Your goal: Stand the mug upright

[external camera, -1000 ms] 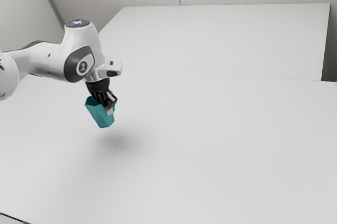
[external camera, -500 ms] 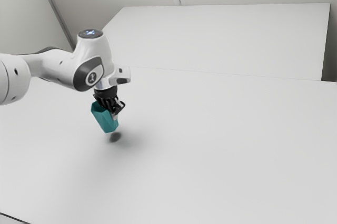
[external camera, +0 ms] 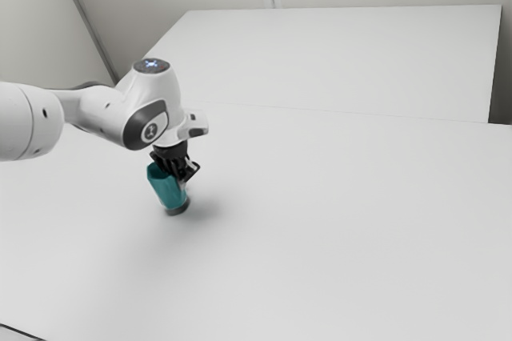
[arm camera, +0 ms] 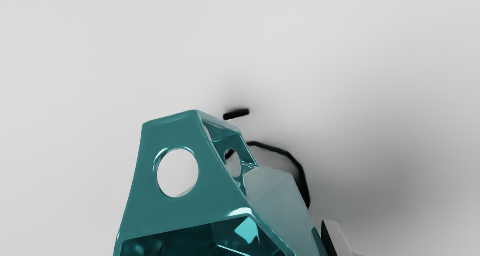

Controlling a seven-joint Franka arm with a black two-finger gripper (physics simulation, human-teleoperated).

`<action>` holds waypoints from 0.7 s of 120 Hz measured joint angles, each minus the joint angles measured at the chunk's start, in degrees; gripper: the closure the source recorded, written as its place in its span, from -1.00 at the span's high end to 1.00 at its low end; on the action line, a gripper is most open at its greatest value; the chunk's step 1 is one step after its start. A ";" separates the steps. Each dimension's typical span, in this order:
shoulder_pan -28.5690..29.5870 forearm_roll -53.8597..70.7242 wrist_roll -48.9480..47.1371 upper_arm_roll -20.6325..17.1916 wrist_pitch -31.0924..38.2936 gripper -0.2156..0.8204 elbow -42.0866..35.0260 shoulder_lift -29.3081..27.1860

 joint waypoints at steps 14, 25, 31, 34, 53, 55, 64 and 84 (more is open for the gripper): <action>-0.01 -0.08 -0.97 -0.05 0.59 -0.83 -0.02 0.30; -0.34 -0.55 -1.27 -0.17 0.58 -0.45 -0.07 0.26; -0.43 -0.72 -1.41 -0.19 0.52 -0.24 -0.04 -0.02; -0.43 -0.86 -1.46 -0.21 0.36 -0.15 0.04 -0.26; -0.43 -3.04 -1.70 -0.29 -4.53 0.24 4.33 -2.62; -0.43 -3.53 -1.72 -0.29 -5.50 0.26 5.30 -2.75; -0.41 -5.32 -1.81 -0.29 -10.18 0.36 9.54 -3.25; -0.36 -7.89 -1.92 -0.29 -20.17 0.48 17.52 -3.52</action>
